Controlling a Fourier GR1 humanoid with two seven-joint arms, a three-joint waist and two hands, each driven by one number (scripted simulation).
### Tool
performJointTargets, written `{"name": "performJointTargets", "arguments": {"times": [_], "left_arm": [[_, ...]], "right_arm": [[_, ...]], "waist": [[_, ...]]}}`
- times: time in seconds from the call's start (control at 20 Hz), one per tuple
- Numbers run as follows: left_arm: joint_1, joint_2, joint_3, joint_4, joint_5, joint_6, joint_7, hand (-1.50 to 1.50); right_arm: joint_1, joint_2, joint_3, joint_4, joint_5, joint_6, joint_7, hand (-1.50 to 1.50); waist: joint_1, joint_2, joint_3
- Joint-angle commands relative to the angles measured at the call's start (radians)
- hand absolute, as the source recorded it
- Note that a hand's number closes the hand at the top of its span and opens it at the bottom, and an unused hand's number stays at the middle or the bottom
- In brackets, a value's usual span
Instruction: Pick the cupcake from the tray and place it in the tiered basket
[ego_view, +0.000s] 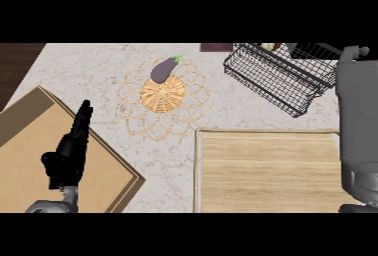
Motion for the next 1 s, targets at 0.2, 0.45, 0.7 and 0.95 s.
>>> {"name": "performJointTargets", "arguments": {"times": [0.2, 0.45, 0.7, 0.95], "left_arm": [[0.124, -0.044, -0.042, 0.102, 0.012, -0.015, 0.036, 0.00], [0.157, -0.028, -0.014, 0.073, 0.035, -0.024, 0.029, 0.00], [0.182, -0.028, 0.000, 0.063, 0.036, -0.013, 0.048, 0.00], [0.197, -0.042, 0.009, 0.054, 0.030, 0.006, 0.051, 0.00]], "right_arm": [[-0.031, -0.059, -0.101, -0.030, -0.018, -0.209, -0.101, -1.50], [0.062, -0.099, -0.156, -0.095, 0.027, -0.295, -0.047, -1.50], [0.161, -0.203, -0.251, -0.248, -0.064, -0.170, 0.020, -1.50], [0.295, -0.286, -0.348, -0.395, -0.202, -0.007, 0.034, -1.50]], "waist": [[-0.022, 0.009, -0.025], [-0.044, -0.001, -0.025], [-0.095, -0.016, -0.025], [-0.129, -0.021, -0.024]]}}
